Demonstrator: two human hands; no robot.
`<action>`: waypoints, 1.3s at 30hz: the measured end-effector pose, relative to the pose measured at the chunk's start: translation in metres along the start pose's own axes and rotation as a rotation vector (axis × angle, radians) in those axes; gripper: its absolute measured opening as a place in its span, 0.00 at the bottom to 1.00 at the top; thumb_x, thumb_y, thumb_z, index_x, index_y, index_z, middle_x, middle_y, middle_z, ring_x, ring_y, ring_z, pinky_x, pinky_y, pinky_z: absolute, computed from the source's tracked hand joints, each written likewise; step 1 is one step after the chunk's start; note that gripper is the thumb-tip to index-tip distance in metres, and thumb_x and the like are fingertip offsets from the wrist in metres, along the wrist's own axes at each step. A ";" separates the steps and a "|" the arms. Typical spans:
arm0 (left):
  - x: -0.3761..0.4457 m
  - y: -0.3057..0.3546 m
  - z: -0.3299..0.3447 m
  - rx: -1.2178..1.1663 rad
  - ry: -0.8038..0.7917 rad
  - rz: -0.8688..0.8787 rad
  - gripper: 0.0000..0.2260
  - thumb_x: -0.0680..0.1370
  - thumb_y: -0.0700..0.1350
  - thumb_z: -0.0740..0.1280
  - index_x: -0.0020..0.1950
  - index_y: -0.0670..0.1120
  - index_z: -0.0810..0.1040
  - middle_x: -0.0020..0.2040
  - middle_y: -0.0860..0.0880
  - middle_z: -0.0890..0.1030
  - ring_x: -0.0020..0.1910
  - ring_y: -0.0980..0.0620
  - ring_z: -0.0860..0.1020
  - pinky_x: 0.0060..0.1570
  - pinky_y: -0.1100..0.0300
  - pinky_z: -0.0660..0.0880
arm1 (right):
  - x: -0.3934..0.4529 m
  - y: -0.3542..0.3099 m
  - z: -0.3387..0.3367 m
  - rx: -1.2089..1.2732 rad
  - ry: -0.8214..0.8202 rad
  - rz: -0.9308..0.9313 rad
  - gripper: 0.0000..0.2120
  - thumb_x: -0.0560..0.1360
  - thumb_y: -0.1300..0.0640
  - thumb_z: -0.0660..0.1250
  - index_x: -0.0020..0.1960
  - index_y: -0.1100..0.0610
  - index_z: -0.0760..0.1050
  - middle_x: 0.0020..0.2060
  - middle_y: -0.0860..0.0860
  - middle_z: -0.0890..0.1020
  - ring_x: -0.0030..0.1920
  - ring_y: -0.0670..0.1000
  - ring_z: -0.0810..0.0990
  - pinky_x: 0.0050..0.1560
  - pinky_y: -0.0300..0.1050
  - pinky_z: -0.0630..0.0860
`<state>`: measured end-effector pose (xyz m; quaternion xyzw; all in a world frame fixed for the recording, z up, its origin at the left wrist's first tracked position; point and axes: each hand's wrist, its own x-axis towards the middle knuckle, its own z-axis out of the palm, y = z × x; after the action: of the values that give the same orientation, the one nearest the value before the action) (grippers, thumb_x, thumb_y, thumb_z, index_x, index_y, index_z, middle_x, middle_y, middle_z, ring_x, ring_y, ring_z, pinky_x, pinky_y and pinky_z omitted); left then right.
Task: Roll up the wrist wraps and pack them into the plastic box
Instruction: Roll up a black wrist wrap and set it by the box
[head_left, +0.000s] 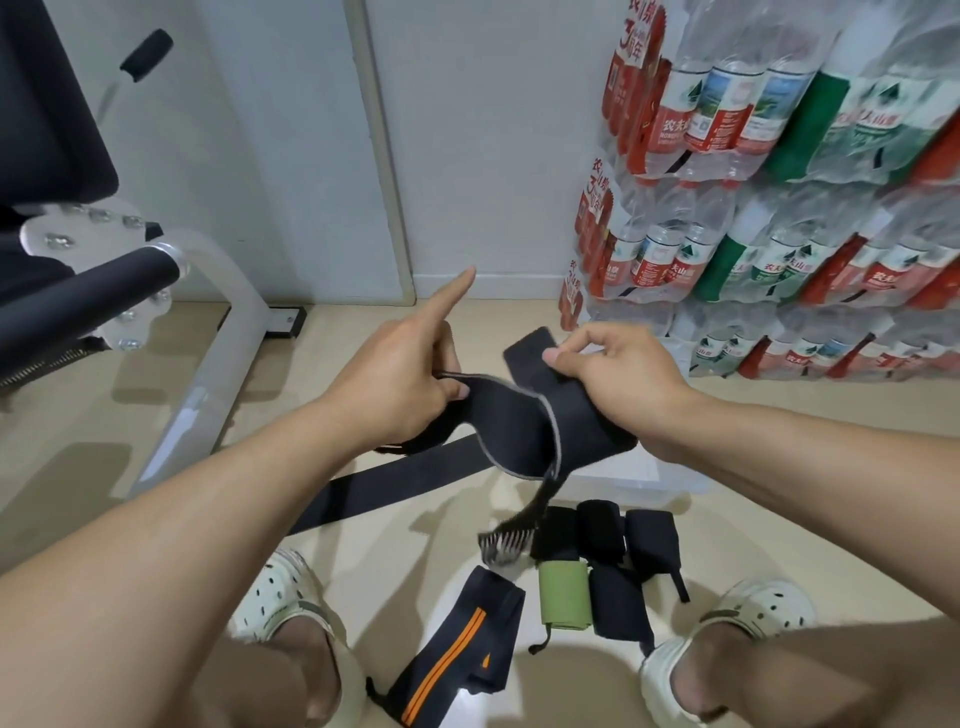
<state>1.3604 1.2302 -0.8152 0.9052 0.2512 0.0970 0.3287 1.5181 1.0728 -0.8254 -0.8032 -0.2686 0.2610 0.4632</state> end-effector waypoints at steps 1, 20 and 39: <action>0.001 -0.001 -0.002 0.050 -0.009 -0.005 0.47 0.73 0.40 0.76 0.80 0.66 0.52 0.39 0.59 0.81 0.43 0.59 0.79 0.51 0.57 0.76 | 0.006 0.001 -0.004 0.034 0.070 0.047 0.10 0.77 0.51 0.73 0.41 0.55 0.81 0.42 0.54 0.86 0.42 0.54 0.84 0.45 0.47 0.79; -0.022 0.061 0.035 -0.673 -0.094 -0.061 0.41 0.74 0.34 0.75 0.80 0.53 0.59 0.42 0.56 0.85 0.42 0.59 0.82 0.52 0.67 0.77 | 0.007 -0.005 0.012 0.541 0.277 0.224 0.10 0.78 0.52 0.72 0.39 0.52 0.79 0.49 0.60 0.86 0.55 0.65 0.84 0.59 0.66 0.80; -0.002 0.032 0.014 -1.132 0.351 -0.529 0.24 0.80 0.38 0.69 0.73 0.47 0.67 0.44 0.47 0.83 0.31 0.54 0.80 0.37 0.57 0.79 | 0.009 -0.004 -0.022 0.007 0.125 -0.291 0.10 0.80 0.48 0.70 0.47 0.53 0.76 0.28 0.53 0.75 0.31 0.50 0.73 0.39 0.50 0.71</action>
<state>1.3763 1.2008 -0.8058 0.4703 0.4256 0.2766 0.7219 1.5380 1.0672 -0.8138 -0.7689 -0.3520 0.1416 0.5147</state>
